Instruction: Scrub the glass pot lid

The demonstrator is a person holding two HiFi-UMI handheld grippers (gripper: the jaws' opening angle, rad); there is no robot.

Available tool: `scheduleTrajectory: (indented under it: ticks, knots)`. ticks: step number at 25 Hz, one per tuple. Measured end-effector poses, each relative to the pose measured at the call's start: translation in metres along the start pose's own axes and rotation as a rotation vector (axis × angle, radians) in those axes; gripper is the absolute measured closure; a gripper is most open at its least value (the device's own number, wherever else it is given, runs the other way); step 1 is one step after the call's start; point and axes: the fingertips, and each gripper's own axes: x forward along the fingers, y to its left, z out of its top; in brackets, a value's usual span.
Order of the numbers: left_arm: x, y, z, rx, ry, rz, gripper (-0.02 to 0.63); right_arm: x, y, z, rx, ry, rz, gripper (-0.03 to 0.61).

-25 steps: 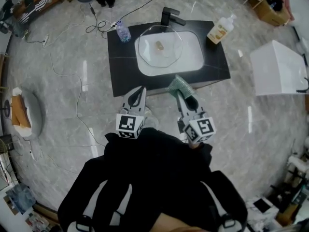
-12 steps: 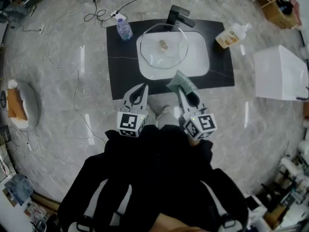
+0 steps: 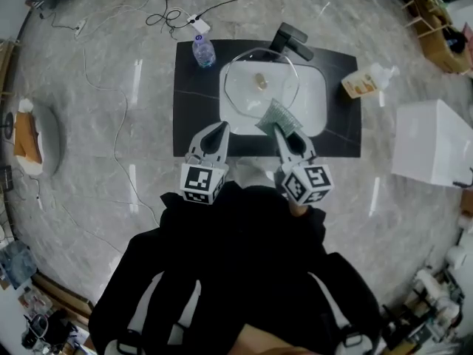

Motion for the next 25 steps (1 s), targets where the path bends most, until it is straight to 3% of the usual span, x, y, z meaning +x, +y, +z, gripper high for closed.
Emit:
scheduleTrajectory:
  ticks: [10, 25]
  knots:
    - [0.053, 0.014, 0.012, 0.004, 0.04, 0.064, 0.62, 0.059, -0.047, 0.008, 0.038, 0.068, 0.06, 0.512]
    - [0.095, 0.022, -0.003, 0.008, 0.068, 0.143, 0.619, 0.144, -0.09, -0.029, 0.034, 0.184, 0.129, 0.512]
